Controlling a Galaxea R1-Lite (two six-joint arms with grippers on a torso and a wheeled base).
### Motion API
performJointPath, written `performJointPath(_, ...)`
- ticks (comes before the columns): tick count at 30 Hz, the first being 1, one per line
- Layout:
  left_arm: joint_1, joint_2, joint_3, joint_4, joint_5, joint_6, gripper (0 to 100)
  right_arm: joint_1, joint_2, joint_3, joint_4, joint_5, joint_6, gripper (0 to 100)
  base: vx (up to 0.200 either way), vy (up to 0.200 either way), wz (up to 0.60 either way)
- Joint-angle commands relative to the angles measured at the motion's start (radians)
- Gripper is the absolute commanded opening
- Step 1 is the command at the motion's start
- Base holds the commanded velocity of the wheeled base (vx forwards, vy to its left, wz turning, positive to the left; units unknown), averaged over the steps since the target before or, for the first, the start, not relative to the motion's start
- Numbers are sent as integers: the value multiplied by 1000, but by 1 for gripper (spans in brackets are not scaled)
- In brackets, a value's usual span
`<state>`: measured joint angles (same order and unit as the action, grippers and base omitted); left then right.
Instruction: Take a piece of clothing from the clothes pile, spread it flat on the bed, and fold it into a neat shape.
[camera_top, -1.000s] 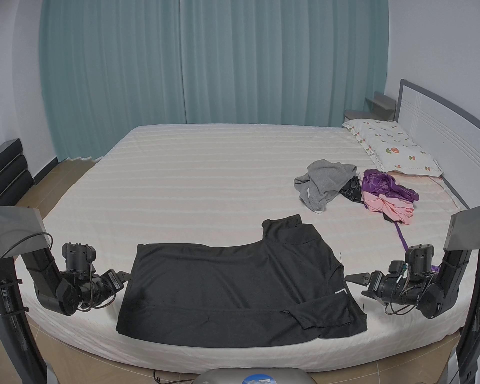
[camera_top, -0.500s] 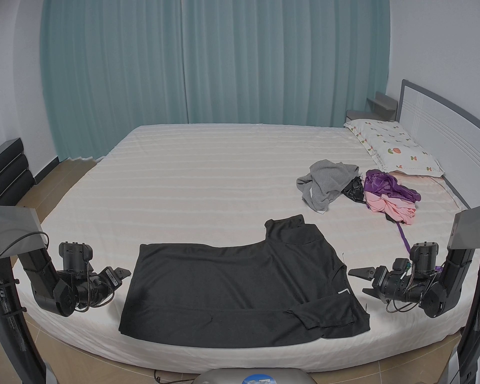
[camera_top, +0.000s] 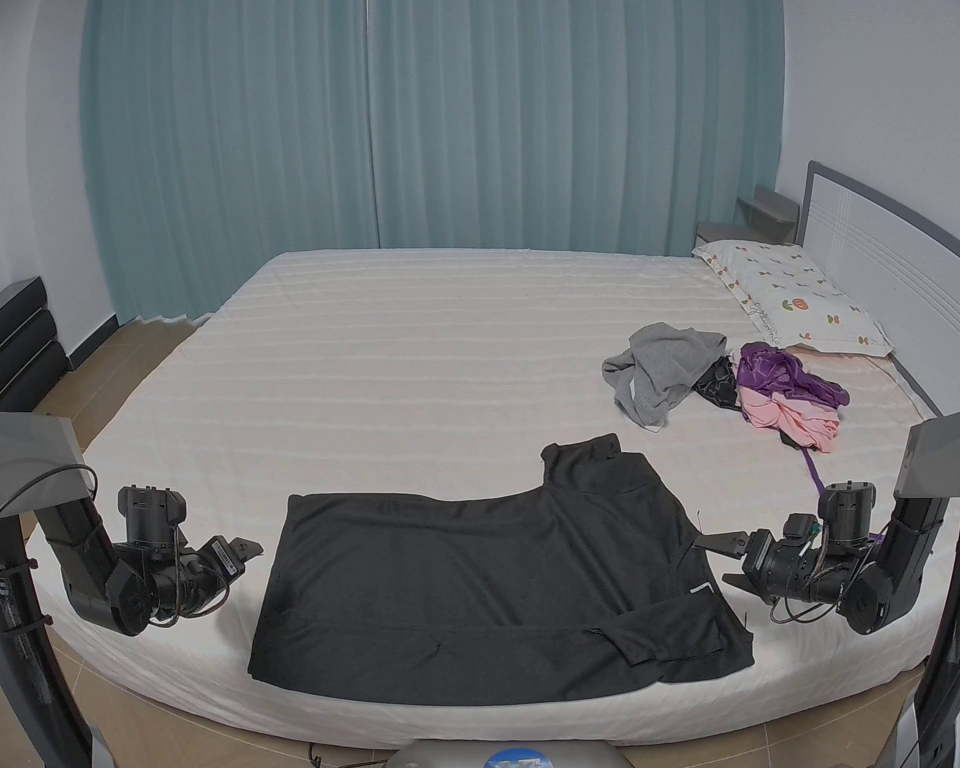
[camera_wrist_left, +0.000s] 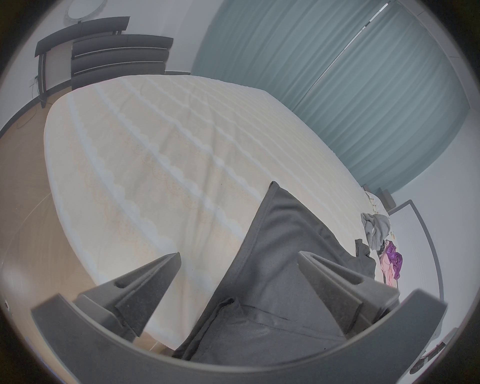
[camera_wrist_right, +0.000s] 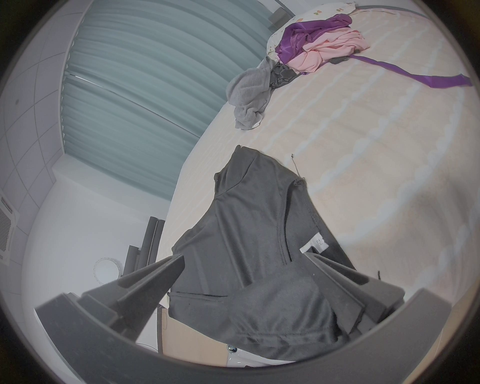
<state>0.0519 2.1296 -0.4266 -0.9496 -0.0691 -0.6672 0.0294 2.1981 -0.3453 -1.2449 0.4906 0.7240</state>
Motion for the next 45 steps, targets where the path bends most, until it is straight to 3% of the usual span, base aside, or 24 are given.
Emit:
performJointPath(1, -15, -5, 6, 0, 0, 0, 100, 1, -3, -1, -1, 0, 0, 100, 200, 0, 0)
performJointPath(15, -34, 4, -64, 6, -3, -48, 100, 6, 6, -4, -1, -4, -6, 100, 0, 0, 0)
performJointPath(25, -63, 132, -322, 57, -8, -55, 100, -5, 2, 6, -1, -6, -5, 100, 0, 0, 0)
performJointPath(30, -67, 231, -541, 195, -97, -55, 100, -31, 26, -4, -1, -7, -6, 100, 0, 0, 0)
performJointPath(35, -66, 316, -698, 273, -129, -26, 100, -29, 52, -6, -1, -9, -8, 100, 0, 0, 0)
performJointPath(45, -35, 401, -765, 279, -133, 90, 100, -2, 91, -4, -2, -3, -6, 100, 0, 0, 0)
